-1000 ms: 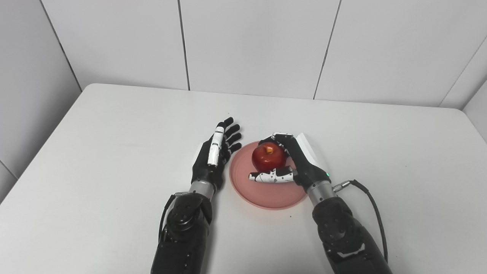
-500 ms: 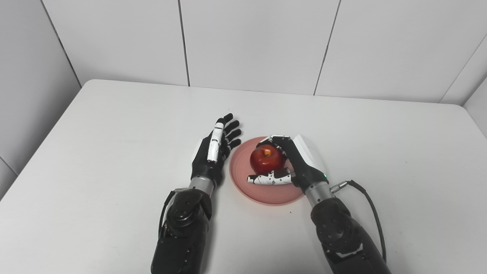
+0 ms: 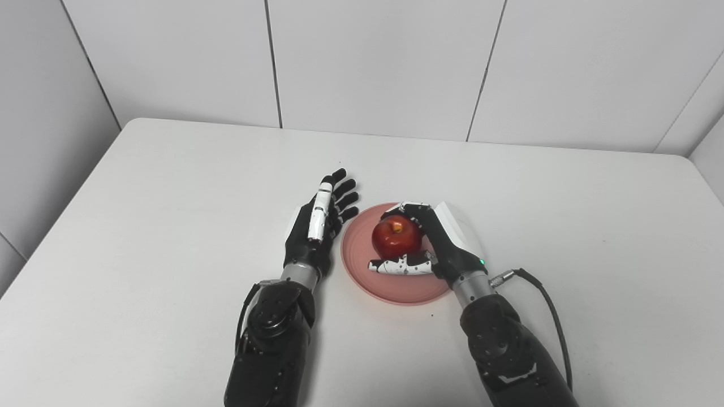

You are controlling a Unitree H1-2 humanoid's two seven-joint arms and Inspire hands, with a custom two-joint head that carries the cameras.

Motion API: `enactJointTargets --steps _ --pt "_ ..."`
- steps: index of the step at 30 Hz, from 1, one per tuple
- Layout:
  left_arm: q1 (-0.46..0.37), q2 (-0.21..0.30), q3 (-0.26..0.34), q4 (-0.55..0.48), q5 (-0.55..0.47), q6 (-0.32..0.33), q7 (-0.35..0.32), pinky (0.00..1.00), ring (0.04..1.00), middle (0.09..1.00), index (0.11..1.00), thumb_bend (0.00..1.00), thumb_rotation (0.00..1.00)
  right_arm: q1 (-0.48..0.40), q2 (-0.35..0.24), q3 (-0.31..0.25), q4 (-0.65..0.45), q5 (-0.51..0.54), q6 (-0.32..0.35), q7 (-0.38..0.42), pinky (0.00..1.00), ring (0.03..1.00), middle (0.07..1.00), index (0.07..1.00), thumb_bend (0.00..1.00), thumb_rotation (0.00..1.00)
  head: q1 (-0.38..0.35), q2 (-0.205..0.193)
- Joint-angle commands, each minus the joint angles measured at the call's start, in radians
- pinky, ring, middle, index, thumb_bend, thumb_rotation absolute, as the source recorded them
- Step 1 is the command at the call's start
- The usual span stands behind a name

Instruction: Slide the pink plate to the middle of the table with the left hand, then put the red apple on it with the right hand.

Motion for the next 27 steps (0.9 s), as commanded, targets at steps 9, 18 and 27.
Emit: enactJointTargets --steps 9,18,27 --pt "-0.001 -0.002 -0.002 -0.004 0.017 0.004 0.003 0.85 0.87 0.88 0.872 0.38 1.0 -0.021 0.011 -0.01 -0.061 -0.007 0.05 0.045 0.6 0.693 0.741 0.746 0.94 0.3 -0.001 -0.001" --pt "-0.003 -0.003 0.0 0.004 0.015 -0.007 0.001 0.84 0.868 0.881 0.871 0.37 1.0 -0.022 0.004 -0.01 -0.07 -0.015 0.05 0.063 0.65 0.734 0.773 0.767 0.98 0.35 -0.002 -0.002" --pt "-0.002 -0.008 0.007 0.004 0.012 -0.006 0.008 0.83 0.855 0.869 0.858 0.37 1.0 -0.022 -0.01 -0.022 -0.086 0.0 0.043 0.082 0.68 0.757 0.785 0.783 1.0 0.39 -0.009 -0.006"
